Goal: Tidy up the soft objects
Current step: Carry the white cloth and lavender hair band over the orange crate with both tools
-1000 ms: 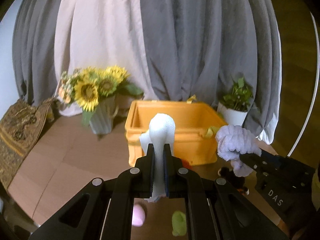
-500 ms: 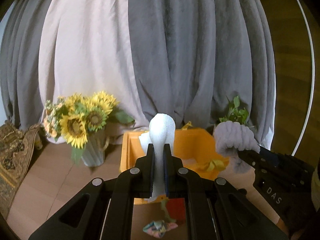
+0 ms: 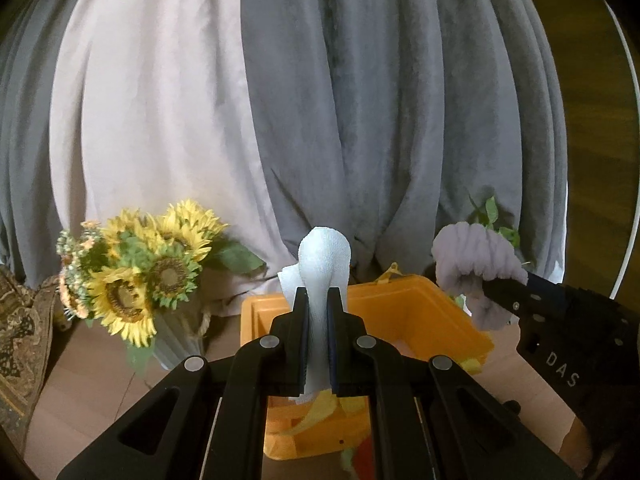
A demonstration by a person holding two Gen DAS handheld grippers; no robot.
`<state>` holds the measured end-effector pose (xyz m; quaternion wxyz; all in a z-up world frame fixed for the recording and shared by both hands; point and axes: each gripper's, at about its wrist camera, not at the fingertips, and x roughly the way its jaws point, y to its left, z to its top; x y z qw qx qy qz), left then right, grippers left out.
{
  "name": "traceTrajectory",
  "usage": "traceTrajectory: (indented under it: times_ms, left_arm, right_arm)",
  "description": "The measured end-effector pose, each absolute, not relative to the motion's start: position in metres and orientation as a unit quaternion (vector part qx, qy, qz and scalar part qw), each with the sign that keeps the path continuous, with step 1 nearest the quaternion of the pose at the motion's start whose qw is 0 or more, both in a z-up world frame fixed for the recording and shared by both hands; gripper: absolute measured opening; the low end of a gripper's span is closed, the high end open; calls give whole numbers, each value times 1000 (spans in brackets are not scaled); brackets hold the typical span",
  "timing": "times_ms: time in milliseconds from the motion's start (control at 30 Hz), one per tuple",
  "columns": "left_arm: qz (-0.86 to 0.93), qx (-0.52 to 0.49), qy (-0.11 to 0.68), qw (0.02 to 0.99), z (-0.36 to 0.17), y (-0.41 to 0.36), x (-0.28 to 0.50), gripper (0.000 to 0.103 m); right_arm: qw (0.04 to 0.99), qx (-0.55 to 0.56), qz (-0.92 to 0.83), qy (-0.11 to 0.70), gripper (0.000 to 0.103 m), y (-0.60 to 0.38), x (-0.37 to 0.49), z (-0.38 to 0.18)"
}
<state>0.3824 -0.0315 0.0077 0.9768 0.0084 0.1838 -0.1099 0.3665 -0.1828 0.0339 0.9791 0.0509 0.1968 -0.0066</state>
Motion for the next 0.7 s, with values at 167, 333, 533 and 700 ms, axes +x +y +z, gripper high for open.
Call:
traceTrajectory:
  times_ms: [167, 333, 533, 700]
  left_arm:
    - [-115, 13, 204, 972, 1, -38, 411, 10]
    - [-119, 17, 229, 966, -8, -44, 435, 10]
    - [-118, 31, 263, 957, -26, -51, 458, 10]
    - [-117, 39, 295, 948, -45, -53, 471, 10]
  right_arm:
    - [976, 46, -9, 214, 24, -184, 392, 31]
    - [967, 40, -8, 252, 24, -186, 419, 20]
    - [952, 39, 1, 303, 25, -189, 447, 1]
    - [939, 48, 7, 340, 25, -191, 461, -19]
